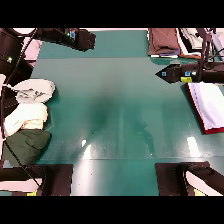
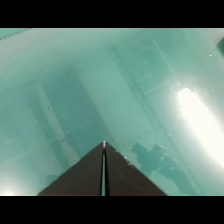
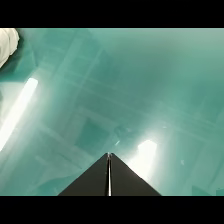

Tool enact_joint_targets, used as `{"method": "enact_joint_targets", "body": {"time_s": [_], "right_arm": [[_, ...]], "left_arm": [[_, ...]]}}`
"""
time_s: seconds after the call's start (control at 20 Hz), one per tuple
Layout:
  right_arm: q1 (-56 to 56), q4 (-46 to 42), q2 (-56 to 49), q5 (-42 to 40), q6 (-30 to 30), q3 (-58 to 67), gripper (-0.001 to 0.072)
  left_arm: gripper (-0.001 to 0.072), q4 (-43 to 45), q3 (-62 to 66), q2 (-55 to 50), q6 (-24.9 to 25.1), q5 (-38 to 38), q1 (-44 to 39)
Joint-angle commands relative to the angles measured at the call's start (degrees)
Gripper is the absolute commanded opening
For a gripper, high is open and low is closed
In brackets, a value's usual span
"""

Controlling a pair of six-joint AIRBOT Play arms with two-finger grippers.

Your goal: Fold the shirts.

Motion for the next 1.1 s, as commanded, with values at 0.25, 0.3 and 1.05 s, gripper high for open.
{"method": "enact_joint_targets", "body": {"time_s": [0.25, 0.3, 1.05], "right_arm": [[0.07, 0.02, -0.04, 0.02, 0.02, 0.04, 0.0022], [0.07, 0.02, -0.04, 0.02, 0.02, 0.04, 0.0021], [0.07, 0.07, -0.04, 0.44, 0.07, 0.02, 0.0022]], "left_arm": [[0.0024, 0.00, 0.00, 0.04, 0.00, 0.00, -0.02], [0.0024, 0.00, 0.00, 0.04, 0.00, 0.00, -0.02], [0.0677, 24.81, -4.72, -3.52, -5.14, -6.56, 18.27]]}}
